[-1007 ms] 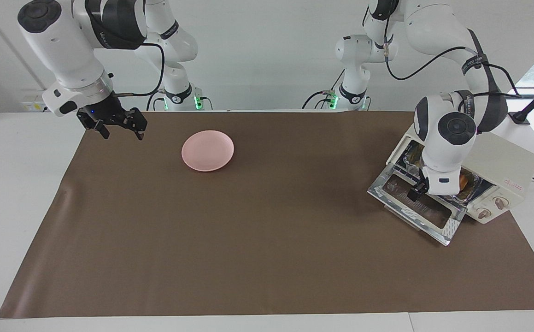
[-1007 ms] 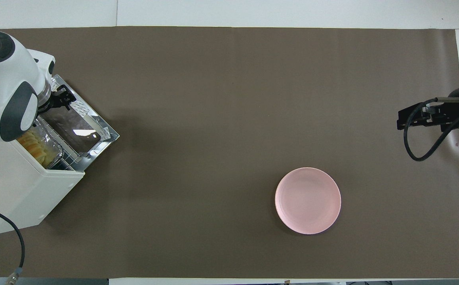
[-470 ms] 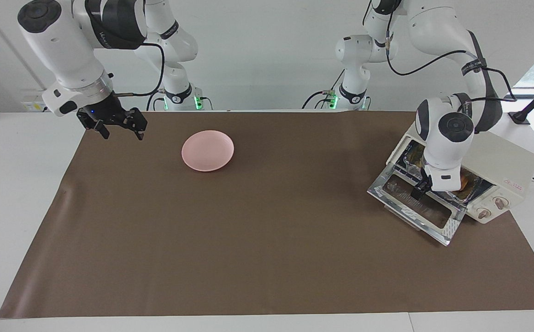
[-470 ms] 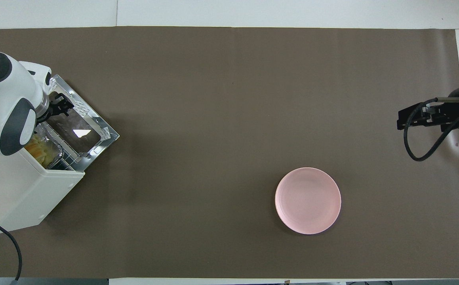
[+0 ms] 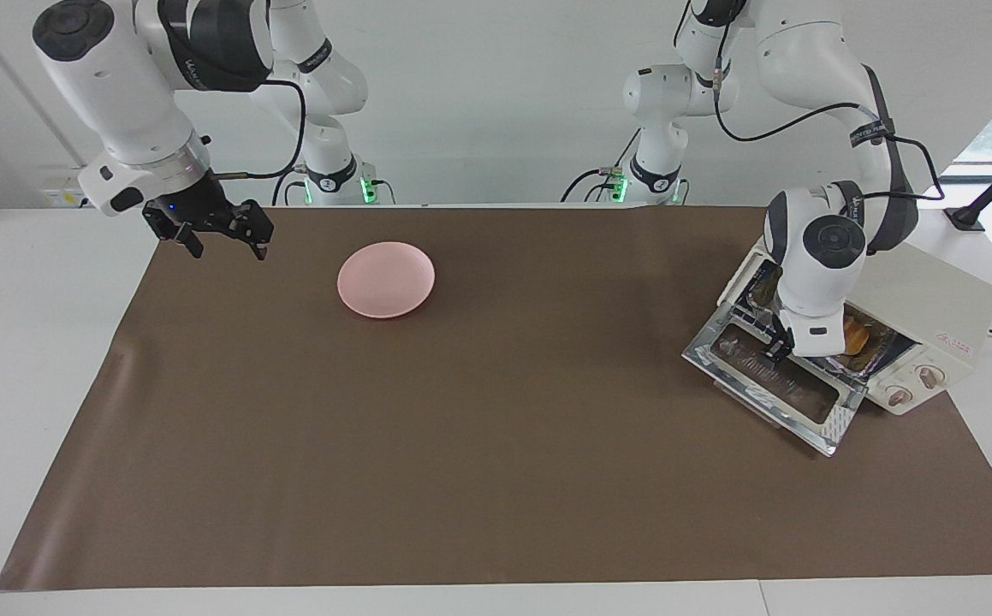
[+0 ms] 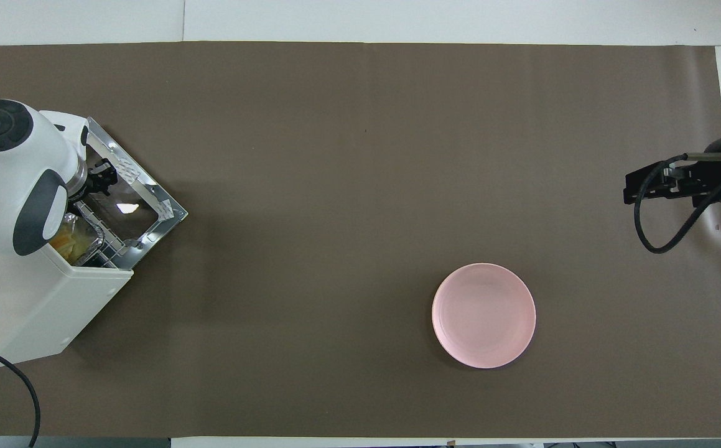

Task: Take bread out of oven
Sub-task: 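Reach the left gripper into the oven and grasp the foil tray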

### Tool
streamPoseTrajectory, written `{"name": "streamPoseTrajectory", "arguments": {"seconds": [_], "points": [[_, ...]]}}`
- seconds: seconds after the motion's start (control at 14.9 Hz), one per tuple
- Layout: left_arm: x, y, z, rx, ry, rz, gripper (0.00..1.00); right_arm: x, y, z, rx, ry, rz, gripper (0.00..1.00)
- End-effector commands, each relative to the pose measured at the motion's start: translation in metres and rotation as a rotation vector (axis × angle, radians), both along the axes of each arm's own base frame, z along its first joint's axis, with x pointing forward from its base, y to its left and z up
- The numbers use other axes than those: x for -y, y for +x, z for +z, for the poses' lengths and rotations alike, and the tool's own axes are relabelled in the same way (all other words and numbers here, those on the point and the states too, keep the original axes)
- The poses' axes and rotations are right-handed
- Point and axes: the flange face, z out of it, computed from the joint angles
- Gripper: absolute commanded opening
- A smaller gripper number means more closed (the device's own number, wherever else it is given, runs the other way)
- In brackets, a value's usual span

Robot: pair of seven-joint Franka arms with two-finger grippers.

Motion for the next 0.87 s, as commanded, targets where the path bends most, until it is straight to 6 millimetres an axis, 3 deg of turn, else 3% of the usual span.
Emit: {"name": "streamPoseTrajectory", "arguments": {"seconds": [0.0, 0.2, 0.27, 0.4, 0.54, 0.81], "points": [[-0.002, -0.005, 0.007, 0.029, 0.01, -0.025, 0.0, 0.003, -0.007, 0.0, -0.001, -0.015, 0.025, 1.0], [0.013, 0.017, 0.026, 0.054, 0.012, -0.075, 0.0, 0.003, -0.007, 0.0, -0.001, -0.015, 0.025, 1.0], [0.026, 0.025, 0.035, 0.063, 0.01, -0.09, 0.0, 0.003, -0.007, 0.0, -0.001, -0.015, 0.025, 1.0], [0.078, 0.037, 0.049, 0.077, -0.008, -0.149, 0.0, 0.003, -0.007, 0.0, -0.001, -0.015, 0.026, 1.0], [0.138, 0.037, 0.062, 0.096, -0.049, -0.223, 0.0, 0.003, -0.007, 0.0, -0.001, -0.015, 0.025, 1.0], [0.264, 0.013, 0.086, 0.041, -0.135, -0.43, 0.0, 0.003, -0.007, 0.0, -0.001, -0.015, 0.025, 1.0]]}}
